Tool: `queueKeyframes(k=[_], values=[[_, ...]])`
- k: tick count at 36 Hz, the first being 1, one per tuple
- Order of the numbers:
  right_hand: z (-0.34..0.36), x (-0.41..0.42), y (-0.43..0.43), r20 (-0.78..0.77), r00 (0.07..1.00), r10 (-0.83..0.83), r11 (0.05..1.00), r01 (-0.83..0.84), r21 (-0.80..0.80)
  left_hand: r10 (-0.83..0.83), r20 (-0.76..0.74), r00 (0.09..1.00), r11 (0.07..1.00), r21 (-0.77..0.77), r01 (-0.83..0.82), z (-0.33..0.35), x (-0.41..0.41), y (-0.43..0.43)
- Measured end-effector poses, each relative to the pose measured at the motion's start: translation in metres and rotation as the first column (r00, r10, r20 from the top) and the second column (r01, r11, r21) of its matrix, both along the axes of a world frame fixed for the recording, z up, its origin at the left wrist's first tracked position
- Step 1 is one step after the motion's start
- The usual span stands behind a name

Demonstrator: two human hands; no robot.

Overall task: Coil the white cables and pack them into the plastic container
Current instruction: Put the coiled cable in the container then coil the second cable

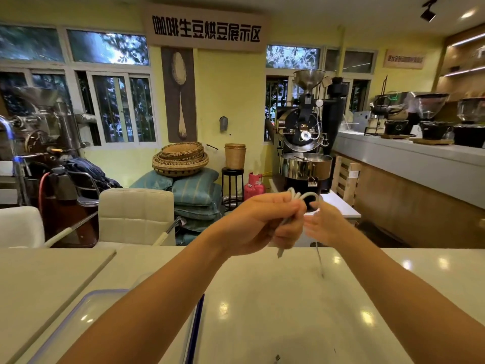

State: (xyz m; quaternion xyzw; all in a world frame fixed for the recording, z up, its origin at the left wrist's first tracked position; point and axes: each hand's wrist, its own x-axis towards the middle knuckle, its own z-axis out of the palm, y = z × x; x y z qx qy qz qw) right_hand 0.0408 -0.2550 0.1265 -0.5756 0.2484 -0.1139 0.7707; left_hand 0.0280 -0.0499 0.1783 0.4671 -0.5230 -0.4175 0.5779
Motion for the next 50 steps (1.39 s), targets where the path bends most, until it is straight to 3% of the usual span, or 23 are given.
queueKeyframes(k=[3, 8, 12, 16, 19, 22, 27, 31, 35, 38, 40, 44, 47, 50], values=[[-0.009, -0.004, 0.01, -0.156, 0.984, 0.082, 0.994, -0.091, -0.053, 0.096, -0.028, 0.995, 0.994, -0.041, -0.097, 0.006, 0.001, -0.006], [-0.005, -0.009, 0.018, -0.121, 0.989, 0.089, 0.99, -0.101, -0.097, 0.218, -0.022, 0.976, 0.975, -0.046, -0.218, 0.012, 0.011, -0.013], [0.005, -0.013, 0.032, 0.195, 0.981, 0.017, 0.941, 0.05, -0.333, 0.245, -0.042, 0.969, 0.968, -0.05, -0.247, 0.014, 0.018, -0.016], [0.018, -0.014, 0.054, 0.384, 0.888, 0.252, 0.866, -0.029, -0.499, 0.255, -0.08, 0.964, 0.963, -0.068, -0.26, 0.014, 0.02, -0.023], [0.017, -0.02, 0.071, 0.466, 0.827, 0.314, 0.875, -0.062, -0.479, 0.264, -0.074, 0.962, 0.96, -0.079, -0.269, 0.015, 0.018, -0.03], [0.012, -0.026, 0.081, 0.543, 0.759, 0.36, 0.919, -0.19, -0.344, 0.292, -0.075, 0.953, 0.952, -0.075, -0.298, 0.019, 0.017, -0.034], [0.006, -0.033, 0.096, 0.362, 0.851, 0.382, 0.924, -0.366, -0.113, 0.355, -0.148, 0.923, 0.921, -0.118, -0.372, 0.027, 0.024, -0.038], [0.003, -0.04, 0.106, 0.259, 0.84, 0.476, 0.874, -0.484, -0.036, 0.41, -0.172, 0.896, 0.89, -0.14, -0.434, 0.031, 0.027, -0.045], [0.012, -0.05, 0.103, 0.076, 0.835, 0.545, 0.828, -0.521, -0.208, 0.61, 0.113, 0.784, 0.791, -0.147, -0.594, 0.023, 0.037, -0.045], [0.022, -0.057, 0.089, -0.1, 0.857, 0.506, 0.711, -0.48, -0.514, 0.678, 0.307, 0.668, 0.728, -0.154, -0.668, 0.017, 0.045, -0.04], [0.032, -0.061, 0.082, -0.18, 0.868, 0.462, 0.574, -0.448, -0.685, 0.693, 0.381, 0.612, 0.702, -0.166, -0.693, 0.015, 0.047, -0.036], [0.051, -0.067, 0.073, -0.254, 0.889, 0.382, 0.275, -0.372, -0.887, 0.644, 0.493, 0.585, 0.721, -0.137, -0.679, 0.011, 0.046, -0.031], [0.07, -0.071, 0.064, -0.241, 0.906, 0.347, 0.038, -0.271, -0.962, 0.561, 0.57, 0.601, 0.751, -0.046, -0.658, 0.004, 0.046, -0.027], [0.088, -0.072, 0.051, -0.175, 0.917, 0.359, -0.017, -0.181, -0.983, 0.451, 0.525, 0.722, 0.824, 0.066, -0.563, -0.002, 0.043, -0.023]])
